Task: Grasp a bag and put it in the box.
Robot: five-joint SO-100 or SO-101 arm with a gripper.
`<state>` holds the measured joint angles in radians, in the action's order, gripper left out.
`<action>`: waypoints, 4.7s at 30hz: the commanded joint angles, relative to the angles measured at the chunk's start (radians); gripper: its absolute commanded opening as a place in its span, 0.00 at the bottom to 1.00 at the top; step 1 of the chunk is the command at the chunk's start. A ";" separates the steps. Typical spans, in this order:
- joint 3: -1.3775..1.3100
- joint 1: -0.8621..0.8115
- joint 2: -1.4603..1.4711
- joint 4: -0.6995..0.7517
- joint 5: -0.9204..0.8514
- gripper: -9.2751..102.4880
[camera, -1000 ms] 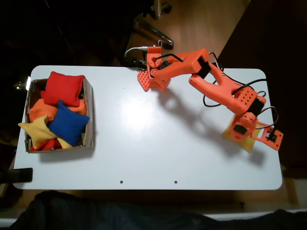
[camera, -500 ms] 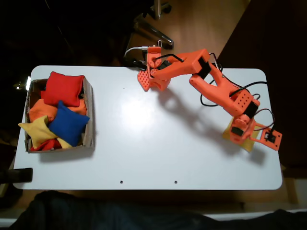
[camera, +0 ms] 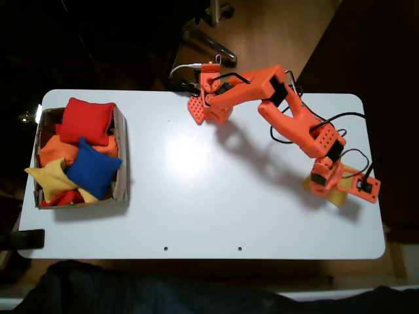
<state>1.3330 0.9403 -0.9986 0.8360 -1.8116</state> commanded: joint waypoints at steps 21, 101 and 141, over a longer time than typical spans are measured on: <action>0.034 0.041 -0.018 -0.037 -0.002 0.63; 0.109 -0.098 -0.640 0.373 0.011 0.10; 0.114 -0.497 -1.060 0.781 -0.058 0.10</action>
<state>1.4665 0.4679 -1.9819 1.5953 -1.8623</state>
